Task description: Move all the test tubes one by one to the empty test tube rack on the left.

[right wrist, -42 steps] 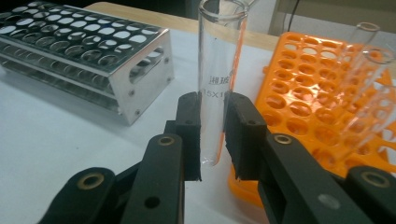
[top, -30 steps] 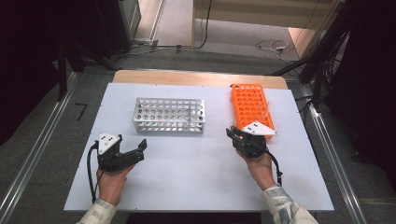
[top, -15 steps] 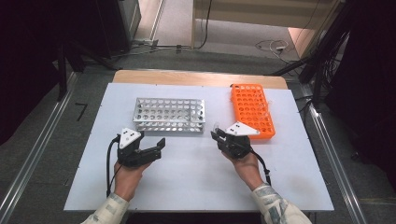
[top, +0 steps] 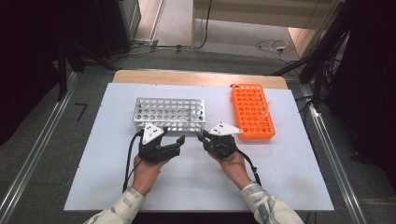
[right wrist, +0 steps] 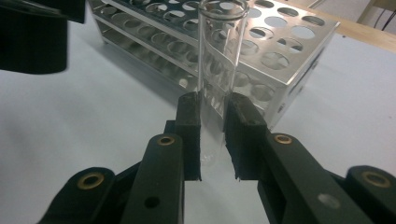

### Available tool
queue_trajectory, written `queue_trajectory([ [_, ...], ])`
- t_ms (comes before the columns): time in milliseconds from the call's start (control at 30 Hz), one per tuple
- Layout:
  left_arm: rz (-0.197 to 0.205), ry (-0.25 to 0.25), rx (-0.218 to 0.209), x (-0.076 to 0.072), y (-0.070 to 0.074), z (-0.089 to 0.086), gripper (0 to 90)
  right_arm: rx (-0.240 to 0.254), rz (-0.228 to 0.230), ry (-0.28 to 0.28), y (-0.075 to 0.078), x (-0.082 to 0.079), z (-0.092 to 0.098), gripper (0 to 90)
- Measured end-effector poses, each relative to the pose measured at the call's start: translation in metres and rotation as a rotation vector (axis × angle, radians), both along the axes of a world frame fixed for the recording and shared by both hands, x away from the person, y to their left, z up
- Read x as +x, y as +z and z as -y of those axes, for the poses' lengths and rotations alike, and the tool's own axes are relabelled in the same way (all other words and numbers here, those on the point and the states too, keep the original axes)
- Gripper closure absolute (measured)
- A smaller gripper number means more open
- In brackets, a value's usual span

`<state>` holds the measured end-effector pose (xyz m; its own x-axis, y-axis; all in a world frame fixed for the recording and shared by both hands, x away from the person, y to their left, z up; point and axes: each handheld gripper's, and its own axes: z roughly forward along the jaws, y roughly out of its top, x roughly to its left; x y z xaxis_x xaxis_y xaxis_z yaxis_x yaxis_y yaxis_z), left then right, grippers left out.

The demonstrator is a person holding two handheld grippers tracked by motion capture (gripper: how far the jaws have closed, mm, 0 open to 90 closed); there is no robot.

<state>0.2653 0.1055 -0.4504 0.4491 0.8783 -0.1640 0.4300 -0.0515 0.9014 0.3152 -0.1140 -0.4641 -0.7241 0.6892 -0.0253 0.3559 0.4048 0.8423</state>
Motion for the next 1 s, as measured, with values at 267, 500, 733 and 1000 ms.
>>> queue_trajectory([
  [267,0.011,-0.071,-0.010,0.005,0.004,0.019,41.4,-0.010,0.006,0.035,0.000,-0.005,-0.011,73.8],
  [500,0.029,-0.092,-0.009,0.009,0.005,0.029,53.1,-0.003,0.013,0.066,0.002,-0.012,-0.016,73.8],
  [733,0.053,-0.098,0.009,0.009,0.005,0.034,72.9,-0.003,0.012,0.075,0.004,-0.014,-0.017,73.8],
  [1000,0.059,-0.089,0.026,0.009,0.005,0.034,75.3,0.002,0.007,0.073,0.003,-0.013,-0.017,73.7],
])
